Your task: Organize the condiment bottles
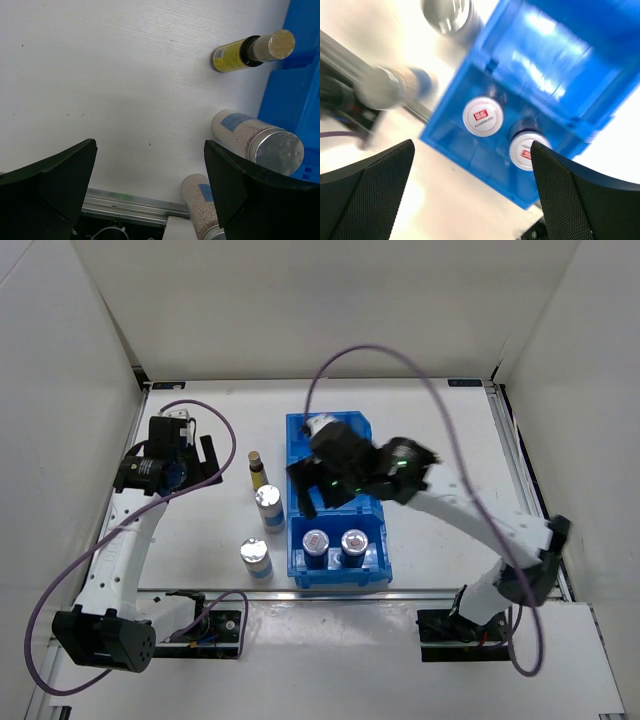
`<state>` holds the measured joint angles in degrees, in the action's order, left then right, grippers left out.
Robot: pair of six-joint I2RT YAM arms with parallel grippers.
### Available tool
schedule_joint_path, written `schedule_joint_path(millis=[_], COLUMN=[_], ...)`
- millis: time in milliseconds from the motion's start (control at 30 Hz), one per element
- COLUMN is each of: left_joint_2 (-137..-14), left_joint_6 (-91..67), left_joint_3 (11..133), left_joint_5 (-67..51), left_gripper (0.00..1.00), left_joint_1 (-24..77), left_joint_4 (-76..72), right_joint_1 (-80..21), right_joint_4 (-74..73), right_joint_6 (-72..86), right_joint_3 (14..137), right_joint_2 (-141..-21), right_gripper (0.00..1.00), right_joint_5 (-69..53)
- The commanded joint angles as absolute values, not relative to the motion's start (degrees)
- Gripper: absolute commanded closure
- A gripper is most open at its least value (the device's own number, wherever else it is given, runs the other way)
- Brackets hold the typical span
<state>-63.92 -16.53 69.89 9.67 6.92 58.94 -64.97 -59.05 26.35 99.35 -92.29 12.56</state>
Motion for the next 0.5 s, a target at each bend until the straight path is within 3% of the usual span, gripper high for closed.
schedule_joint_path(millis=[0,200,333,467], left_joint_2=[-62.7,-60.3,-61.6,-67.1], left_joint_6=[-15.4,-15.8,-17.1,-15.0], left_joint_3=[69.8,67.8,67.8,69.0], left_joint_5=[8.8,10.3,12.1,5.6], left_gripper=[0.00,0.00,0.00,0.00], left_joint_1=[6.8,6.8,6.8,6.8], left_joint_4=[59.9,59.2,59.2,59.2], right_joint_1=[-61.3,-46.8,-35.0,-30.3], right_joint_4=[-65.7,-68.5,-71.5,-71.5], right_joint_6=[24.5,18.4,15.2,16.1], right_joint_3=[105.2,107.7,109.8,107.5], right_joint_2=[-83.4,-80.3,-84.3,-85.3], right_gripper=[0.00,0.00,0.00,0.00], right_joint_5=[16.7,14.6,11.3,10.5])
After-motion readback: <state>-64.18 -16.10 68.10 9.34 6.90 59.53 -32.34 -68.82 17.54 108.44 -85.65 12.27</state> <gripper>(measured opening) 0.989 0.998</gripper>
